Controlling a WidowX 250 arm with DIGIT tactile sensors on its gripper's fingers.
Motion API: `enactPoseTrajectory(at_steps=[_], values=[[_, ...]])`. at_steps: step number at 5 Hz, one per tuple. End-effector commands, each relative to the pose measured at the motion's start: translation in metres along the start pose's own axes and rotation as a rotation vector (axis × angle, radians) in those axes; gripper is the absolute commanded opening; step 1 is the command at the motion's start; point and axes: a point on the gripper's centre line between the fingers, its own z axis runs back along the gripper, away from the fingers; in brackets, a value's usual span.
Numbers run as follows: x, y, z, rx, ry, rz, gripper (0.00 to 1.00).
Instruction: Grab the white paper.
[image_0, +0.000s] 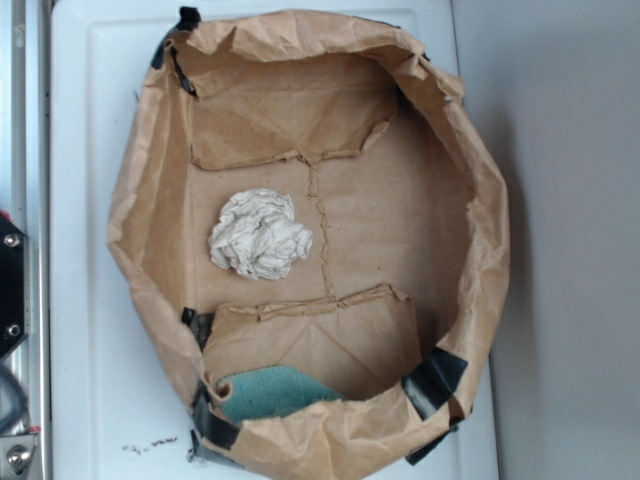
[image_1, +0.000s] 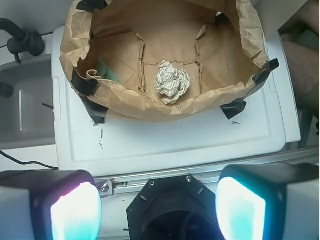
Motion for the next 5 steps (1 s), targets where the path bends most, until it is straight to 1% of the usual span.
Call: enactPoseTrajectory(at_steps=[1, 2, 3, 5], values=[[0.098, -0.014, -0.009, 0.028, -0.045, -0.060, 1.00], [0.124, -0.009, -0.025, 0.010, -0.043, -0.139, 1.00], [0.128, 0.006, -0.056, -0.047, -0.037, -0.211, 1.00], [0.128, 0.006, -0.056, -0.047, -0.037, -0.211, 1.00]])
